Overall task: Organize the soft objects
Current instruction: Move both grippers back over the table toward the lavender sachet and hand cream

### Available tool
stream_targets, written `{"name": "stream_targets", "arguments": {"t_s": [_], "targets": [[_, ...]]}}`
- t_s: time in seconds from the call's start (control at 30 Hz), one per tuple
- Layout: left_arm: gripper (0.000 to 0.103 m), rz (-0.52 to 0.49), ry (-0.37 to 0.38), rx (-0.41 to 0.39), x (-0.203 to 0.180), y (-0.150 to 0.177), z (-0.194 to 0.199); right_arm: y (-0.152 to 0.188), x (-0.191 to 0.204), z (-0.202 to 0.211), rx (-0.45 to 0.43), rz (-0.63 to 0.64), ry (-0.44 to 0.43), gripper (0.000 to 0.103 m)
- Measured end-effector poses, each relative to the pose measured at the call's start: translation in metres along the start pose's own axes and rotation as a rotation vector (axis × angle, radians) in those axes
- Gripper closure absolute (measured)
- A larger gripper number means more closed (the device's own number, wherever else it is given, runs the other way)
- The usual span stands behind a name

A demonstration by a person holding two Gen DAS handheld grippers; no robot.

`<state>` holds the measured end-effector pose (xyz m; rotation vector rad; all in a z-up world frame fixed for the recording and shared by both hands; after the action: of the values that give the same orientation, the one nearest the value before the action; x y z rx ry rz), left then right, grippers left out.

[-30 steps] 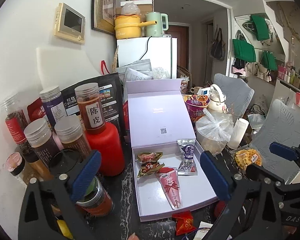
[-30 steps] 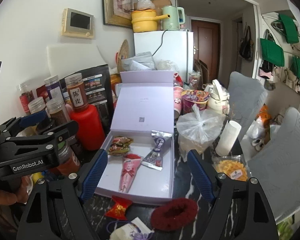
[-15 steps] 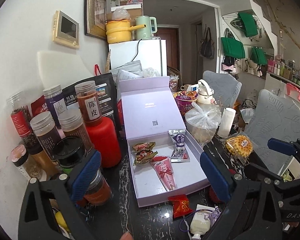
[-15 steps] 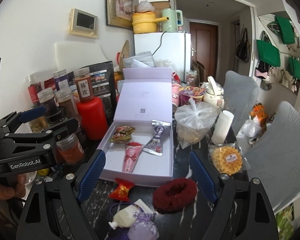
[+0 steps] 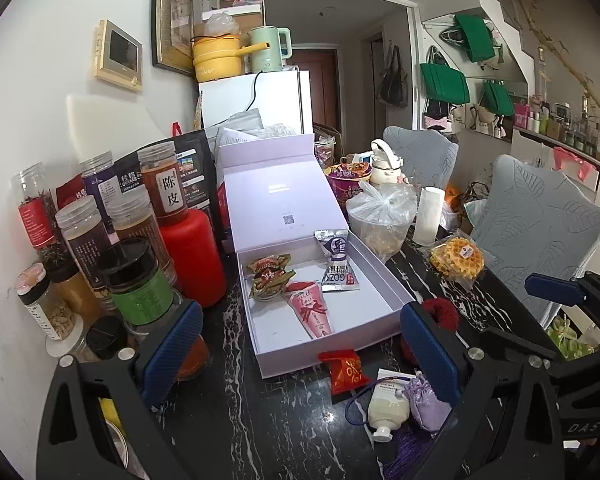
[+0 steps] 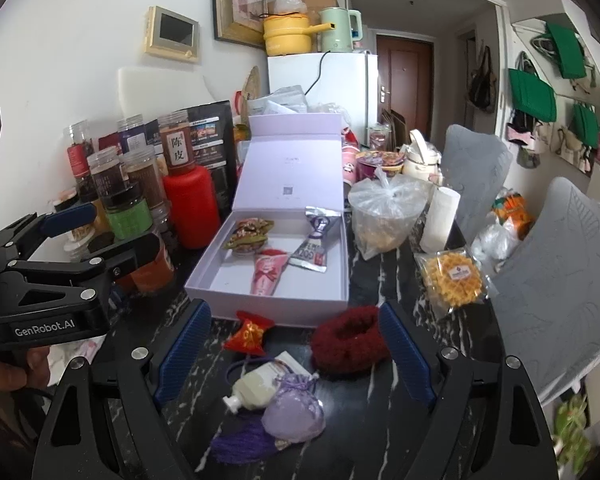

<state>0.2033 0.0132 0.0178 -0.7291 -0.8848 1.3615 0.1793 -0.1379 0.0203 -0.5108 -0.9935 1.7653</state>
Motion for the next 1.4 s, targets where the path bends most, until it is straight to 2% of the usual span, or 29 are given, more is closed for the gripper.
{"name": "stream_targets", "arguments": {"t_s": [0.67, 1.0, 1.13, 1.4], "targets": [[0.002, 0.033, 0.045, 0.117, -0.017, 0.071, -0.010, 0.073, -0.012, -0.014, 0.098, -0.079, -0.012, 0.016], [0.002, 0.010, 0.109, 0.201, -0.053, 0.104, -0.026, 0.114, -0.035, -0.019, 0.158, -0.124, 0.009, 0.016], [0.002, 0.013, 0.140, 0.215, -0.067, 0.110, -0.032, 0.122, -0.051, -0.017, 0.158, -0.143, 0.047, 0.016], [0.002, 0.001, 0.169, 0.237, -0.095, 0.115, -0.043, 0.136, -0.079, -0.017, 0.172, -0.189, 0.068, 0.016]]}}
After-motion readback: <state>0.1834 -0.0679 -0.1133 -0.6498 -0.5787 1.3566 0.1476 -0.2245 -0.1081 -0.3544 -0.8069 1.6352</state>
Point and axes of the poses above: each gripper's, at about its wrist camera, not at the fingertips, and z roughly against the way its jaws point, x to its left, y to its underside, the point moved 9 cm from there along -z, roughly the way its jaws point, and after that the axes turned 6 degrees about -y, right-handed, at the moved point
